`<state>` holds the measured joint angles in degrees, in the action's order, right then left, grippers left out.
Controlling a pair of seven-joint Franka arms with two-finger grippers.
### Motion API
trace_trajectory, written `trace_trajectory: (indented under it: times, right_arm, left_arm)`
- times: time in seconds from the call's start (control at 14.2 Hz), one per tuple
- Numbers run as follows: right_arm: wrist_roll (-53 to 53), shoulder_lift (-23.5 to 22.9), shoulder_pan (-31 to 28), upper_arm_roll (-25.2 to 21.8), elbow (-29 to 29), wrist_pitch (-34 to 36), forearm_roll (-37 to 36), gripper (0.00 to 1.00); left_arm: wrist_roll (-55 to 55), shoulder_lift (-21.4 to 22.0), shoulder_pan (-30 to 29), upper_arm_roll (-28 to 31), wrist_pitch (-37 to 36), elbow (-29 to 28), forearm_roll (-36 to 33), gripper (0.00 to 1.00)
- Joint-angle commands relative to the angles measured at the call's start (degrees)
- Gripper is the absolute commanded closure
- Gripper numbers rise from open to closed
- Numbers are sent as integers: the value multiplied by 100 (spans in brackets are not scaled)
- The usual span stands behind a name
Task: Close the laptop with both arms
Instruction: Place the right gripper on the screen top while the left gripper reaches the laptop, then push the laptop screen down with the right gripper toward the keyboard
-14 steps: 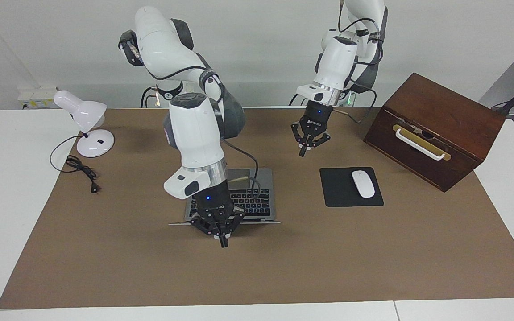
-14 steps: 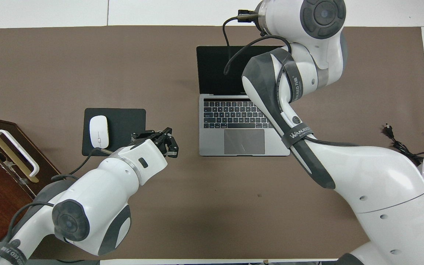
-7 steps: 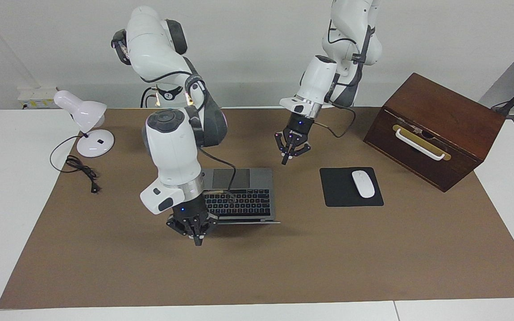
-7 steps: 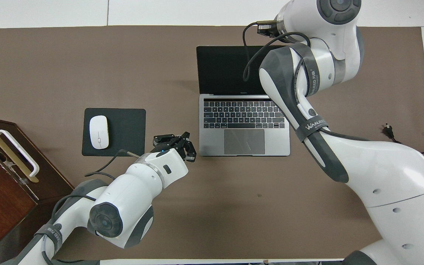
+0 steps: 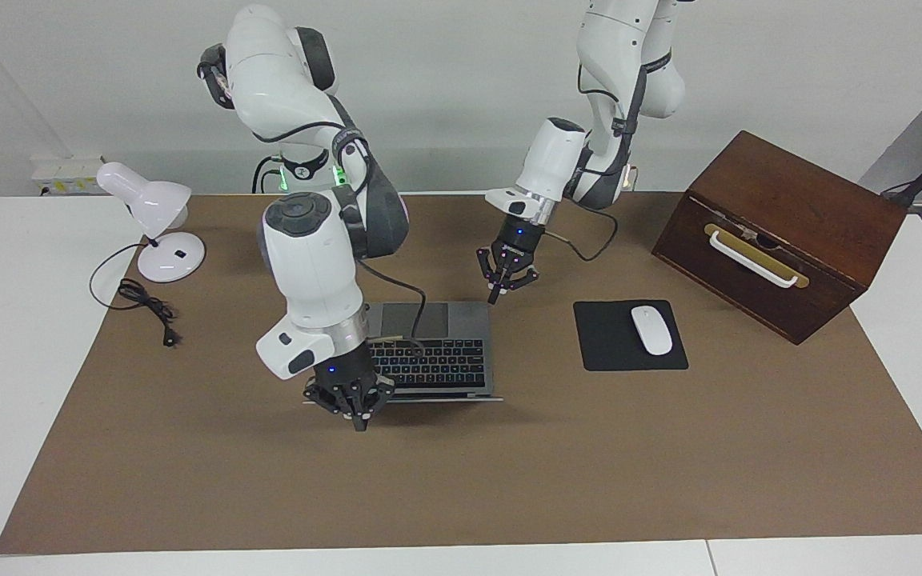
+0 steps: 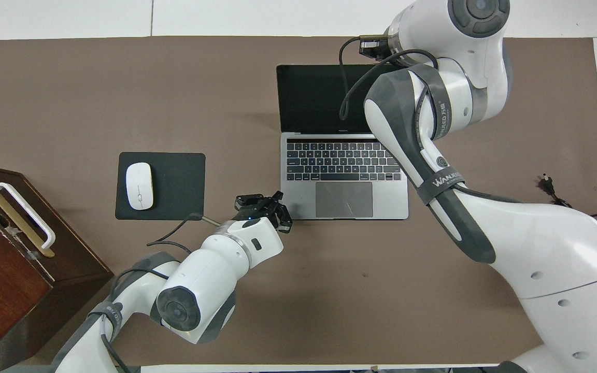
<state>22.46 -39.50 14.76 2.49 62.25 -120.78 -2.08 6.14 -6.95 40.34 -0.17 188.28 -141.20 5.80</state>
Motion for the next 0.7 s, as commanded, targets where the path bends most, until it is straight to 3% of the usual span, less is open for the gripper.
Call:
trace_trajectory:
  times: [0.0, 0.21, 0.63]
  right_arm:
    - [-49, 188, -61, 33, 226, 291, 208, 100]
    - [-49, 249, -61, 33, 235, 345, 217, 100]
    - [-49, 258, -61, 33, 226, 406, 235, 100]
  left_arm:
    - [-122, -272, 158, 105, 209, 136, 18, 100]
    - [-280, -412, 272, 114, 278, 136, 0, 100]
    - [-518, -1010, 351, 114, 1175, 84, -9, 100]
